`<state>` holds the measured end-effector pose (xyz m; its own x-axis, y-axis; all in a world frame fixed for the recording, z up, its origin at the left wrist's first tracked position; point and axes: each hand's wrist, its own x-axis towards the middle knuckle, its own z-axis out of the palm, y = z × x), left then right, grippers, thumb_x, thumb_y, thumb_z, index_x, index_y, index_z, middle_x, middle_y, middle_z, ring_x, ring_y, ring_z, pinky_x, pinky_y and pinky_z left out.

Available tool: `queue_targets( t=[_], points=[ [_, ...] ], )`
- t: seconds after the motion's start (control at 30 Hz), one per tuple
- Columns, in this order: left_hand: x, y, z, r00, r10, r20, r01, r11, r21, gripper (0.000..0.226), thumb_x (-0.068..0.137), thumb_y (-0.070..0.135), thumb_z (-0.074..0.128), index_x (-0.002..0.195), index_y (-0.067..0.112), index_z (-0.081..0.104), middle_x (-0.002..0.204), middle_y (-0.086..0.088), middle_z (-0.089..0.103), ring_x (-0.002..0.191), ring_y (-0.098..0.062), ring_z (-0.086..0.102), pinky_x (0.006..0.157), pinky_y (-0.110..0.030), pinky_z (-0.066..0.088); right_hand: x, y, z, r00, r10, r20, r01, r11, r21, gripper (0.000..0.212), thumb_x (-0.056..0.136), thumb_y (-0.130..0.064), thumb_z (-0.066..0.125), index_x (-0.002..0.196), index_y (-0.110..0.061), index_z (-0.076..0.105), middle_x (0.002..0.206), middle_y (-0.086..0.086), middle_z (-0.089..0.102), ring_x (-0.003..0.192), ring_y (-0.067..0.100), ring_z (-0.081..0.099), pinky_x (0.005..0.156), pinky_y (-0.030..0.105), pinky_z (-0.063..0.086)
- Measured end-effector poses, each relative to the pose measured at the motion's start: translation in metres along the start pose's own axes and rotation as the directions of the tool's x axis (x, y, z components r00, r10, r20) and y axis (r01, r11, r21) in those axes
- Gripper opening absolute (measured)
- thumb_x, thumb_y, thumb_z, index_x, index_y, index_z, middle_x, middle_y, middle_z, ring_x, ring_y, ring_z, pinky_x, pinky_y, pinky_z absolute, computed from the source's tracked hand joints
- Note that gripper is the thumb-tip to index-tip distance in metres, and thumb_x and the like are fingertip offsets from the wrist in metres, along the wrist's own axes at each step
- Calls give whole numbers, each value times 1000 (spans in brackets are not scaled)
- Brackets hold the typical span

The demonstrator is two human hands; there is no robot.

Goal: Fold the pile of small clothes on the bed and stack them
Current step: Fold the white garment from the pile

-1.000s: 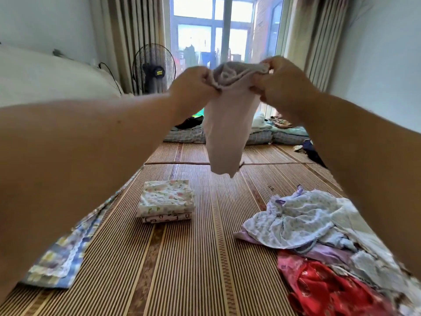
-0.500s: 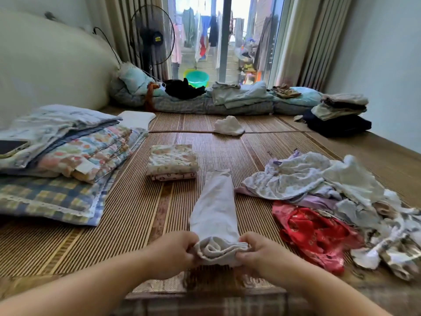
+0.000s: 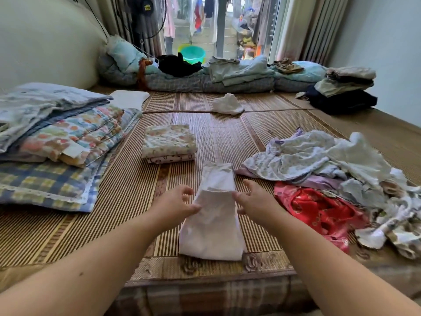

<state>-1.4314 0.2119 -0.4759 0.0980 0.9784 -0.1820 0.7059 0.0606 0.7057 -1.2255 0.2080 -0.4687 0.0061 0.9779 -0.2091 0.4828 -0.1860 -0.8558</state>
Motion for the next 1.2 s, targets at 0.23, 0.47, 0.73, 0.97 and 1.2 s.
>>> queue_targets(
  t=[0.23, 0.47, 0.73, 0.97, 1.2],
  points=[
    [-18, -36, 14, 901, 209, 380, -343, 879, 330, 77, 81, 46, 67, 147, 42, 28, 156, 21, 18, 141, -1, 20, 117, -29, 21, -25, 32, 20, 911, -192, 365, 385, 713, -586, 56, 82, -51, 64, 134, -33, 52, 138, -14, 51, 124, 6, 48, 108, 35, 38],
    [-15, -47, 14, 884, 313, 347, -465, 658, 592, 60, 85, 38, 50, 144, 43, 37, 152, 24, 30, 143, 0, 19, 118, -35, 18, -19, 48, 25, 830, -257, 494, 557, 393, -731, 28, 84, -33, 50, 105, -23, 64, 119, -10, 59, 116, 12, 53, 99, 38, 40],
    [-27, -43, -12, 887, 171, 429, -256, 955, 147, 25, 87, 29, 53, 69, 15, 64, 69, 1, 62, 55, -8, 49, 57, -28, 43, -43, 38, 1, 921, -268, 282, 352, 882, -314, 9, 73, -22, 54, 65, -18, 56, 60, -9, 52, 54, 7, 48, 51, 22, 37],
    [-18, -12, -36, 915, 172, 365, -102, 974, -205, 28, 95, 10, 45, 67, 10, 51, 68, -2, 51, 56, -11, 42, 54, -20, 39, -31, 5, -7, 968, -173, 180, 121, 956, 267, 20, 83, -10, 52, 68, -18, 62, 59, -8, 57, 54, 8, 52, 50, 22, 41],
    [41, 8, -10, 999, -40, 31, 45, 984, -172, 31, 101, 34, 43, 115, 12, 59, 107, -3, 62, 89, -17, 59, 75, -40, 54, 56, 21, 6, 993, 64, -99, -28, 942, 333, 35, 89, -21, 59, 123, -13, 58, 117, 10, 65, 94, 21, 63, 82, 42, 55]
  ],
)
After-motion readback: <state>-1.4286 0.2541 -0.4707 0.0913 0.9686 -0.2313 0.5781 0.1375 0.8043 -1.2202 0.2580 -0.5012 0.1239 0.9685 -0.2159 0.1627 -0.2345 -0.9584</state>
